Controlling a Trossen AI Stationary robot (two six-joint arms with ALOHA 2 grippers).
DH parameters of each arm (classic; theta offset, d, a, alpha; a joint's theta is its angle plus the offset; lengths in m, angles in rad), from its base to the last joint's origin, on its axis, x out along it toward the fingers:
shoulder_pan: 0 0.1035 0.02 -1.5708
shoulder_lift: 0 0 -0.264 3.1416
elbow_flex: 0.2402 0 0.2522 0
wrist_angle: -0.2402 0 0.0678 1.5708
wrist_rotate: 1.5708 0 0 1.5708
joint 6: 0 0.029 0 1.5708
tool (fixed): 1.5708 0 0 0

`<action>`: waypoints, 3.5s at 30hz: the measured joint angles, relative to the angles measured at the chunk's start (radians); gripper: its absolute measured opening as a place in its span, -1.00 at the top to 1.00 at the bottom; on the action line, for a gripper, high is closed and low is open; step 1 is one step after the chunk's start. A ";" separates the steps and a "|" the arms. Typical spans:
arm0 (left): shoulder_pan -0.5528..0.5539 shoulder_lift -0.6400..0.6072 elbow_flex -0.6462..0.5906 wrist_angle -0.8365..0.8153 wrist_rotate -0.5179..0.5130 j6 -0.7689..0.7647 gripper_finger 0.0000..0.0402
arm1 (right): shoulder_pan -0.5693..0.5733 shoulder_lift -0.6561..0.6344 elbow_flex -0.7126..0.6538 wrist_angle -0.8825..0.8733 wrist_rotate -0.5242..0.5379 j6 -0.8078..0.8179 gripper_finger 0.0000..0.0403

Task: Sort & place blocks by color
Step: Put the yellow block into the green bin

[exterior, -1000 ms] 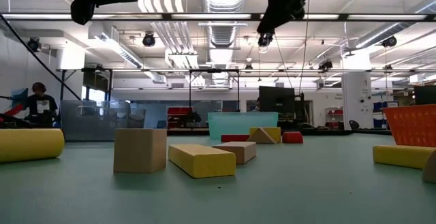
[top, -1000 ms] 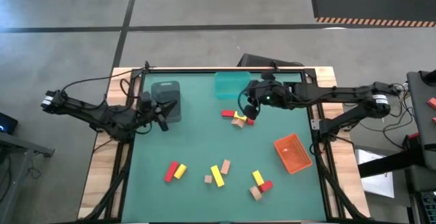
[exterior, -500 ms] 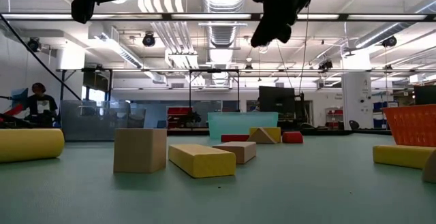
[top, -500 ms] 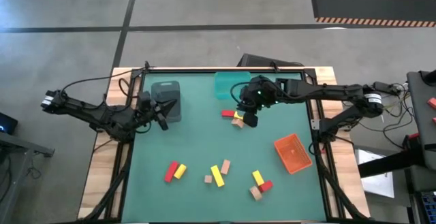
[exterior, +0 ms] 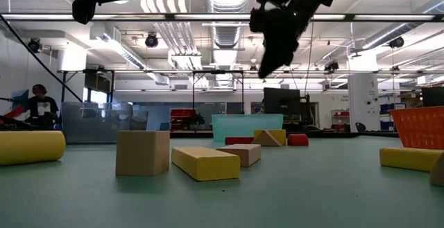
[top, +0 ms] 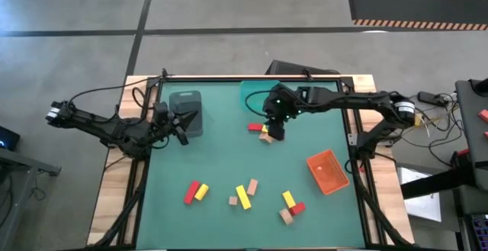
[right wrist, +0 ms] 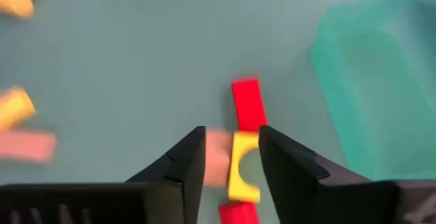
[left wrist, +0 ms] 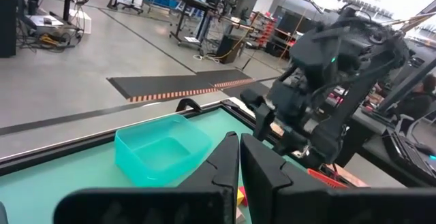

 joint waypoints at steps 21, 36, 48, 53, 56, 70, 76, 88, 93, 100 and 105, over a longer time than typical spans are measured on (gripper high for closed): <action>0.000 0.001 -0.003 -0.001 -0.026 0.007 1.00 | -0.010 0.233 -0.030 -0.027 -0.015 -0.171 0.36; 0.000 0.001 -0.004 -0.001 -0.045 0.006 1.00 | -0.043 0.291 -0.031 -0.007 -0.034 -0.208 0.75; 0.000 0.001 -0.004 -0.001 -0.050 0.006 1.00 | -0.051 0.232 -0.035 -0.043 -0.048 -0.173 0.90; 0.000 0.001 -0.004 -0.001 -0.051 0.007 1.00 | -0.060 0.185 0.021 -0.175 -0.042 -0.180 0.91; 0.000 0.001 -0.004 0.000 -0.051 0.006 1.00 | -0.072 0.175 0.097 -0.263 -0.042 -0.200 0.91; 0.000 0.000 -0.004 0.000 -0.051 0.006 1.00 | -0.206 0.253 0.480 -0.446 -0.042 -0.359 0.91; 0.000 0.001 -0.004 0.000 -0.051 0.004 1.00 | -0.271 0.355 0.622 -0.478 -0.042 -0.464 0.91; 0.000 0.001 -0.004 0.004 -0.051 -0.001 1.00 | -0.374 0.583 0.849 -0.547 -0.102 -0.639 0.91; 0.000 0.003 -0.004 0.002 -0.052 -0.001 1.00 | -0.386 0.662 0.890 -0.545 -0.130 -0.665 0.91; 0.000 0.006 -0.004 0.000 -0.108 -0.001 1.00 | -0.385 0.729 0.899 -0.544 -0.131 -0.682 0.91; 0.000 0.006 -0.004 -0.001 -0.132 0.000 1.00 | -0.385 0.761 0.899 -0.537 -0.128 -0.677 0.91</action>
